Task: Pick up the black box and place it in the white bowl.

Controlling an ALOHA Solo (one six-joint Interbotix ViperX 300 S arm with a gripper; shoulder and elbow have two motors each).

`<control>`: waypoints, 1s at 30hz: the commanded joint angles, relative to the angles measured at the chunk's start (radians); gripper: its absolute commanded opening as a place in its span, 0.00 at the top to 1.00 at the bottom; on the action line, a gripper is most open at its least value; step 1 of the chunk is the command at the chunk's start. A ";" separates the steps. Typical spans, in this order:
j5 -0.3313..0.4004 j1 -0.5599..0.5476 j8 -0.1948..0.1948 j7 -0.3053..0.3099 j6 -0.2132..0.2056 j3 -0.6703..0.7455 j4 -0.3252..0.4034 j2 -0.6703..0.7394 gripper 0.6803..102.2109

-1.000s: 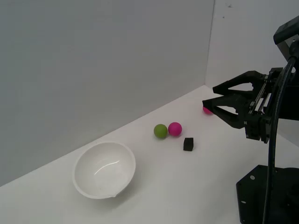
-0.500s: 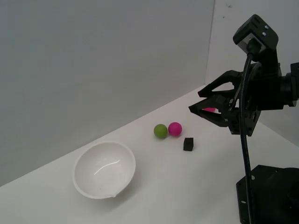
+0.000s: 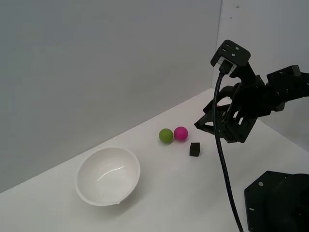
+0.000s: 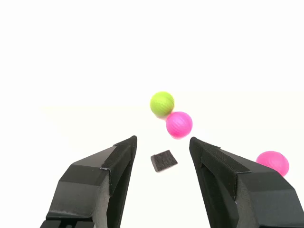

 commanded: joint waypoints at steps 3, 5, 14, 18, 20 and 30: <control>-0.037 0.029 -0.003 0.025 0.017 -0.038 -0.032 -0.040 0.42; -0.043 0.049 -0.011 0.031 0.017 -0.058 -0.038 -0.058 0.42; -0.064 0.167 -0.071 0.071 0.014 -0.117 -0.061 -0.118 0.42; -0.063 0.199 -0.078 0.095 0.012 -0.130 -0.060 -0.132 0.42; -0.063 0.206 -0.077 0.100 0.009 -0.143 -0.060 -0.146 0.42; -0.060 0.193 -0.078 0.109 -0.023 -0.204 -0.058 -0.206 0.42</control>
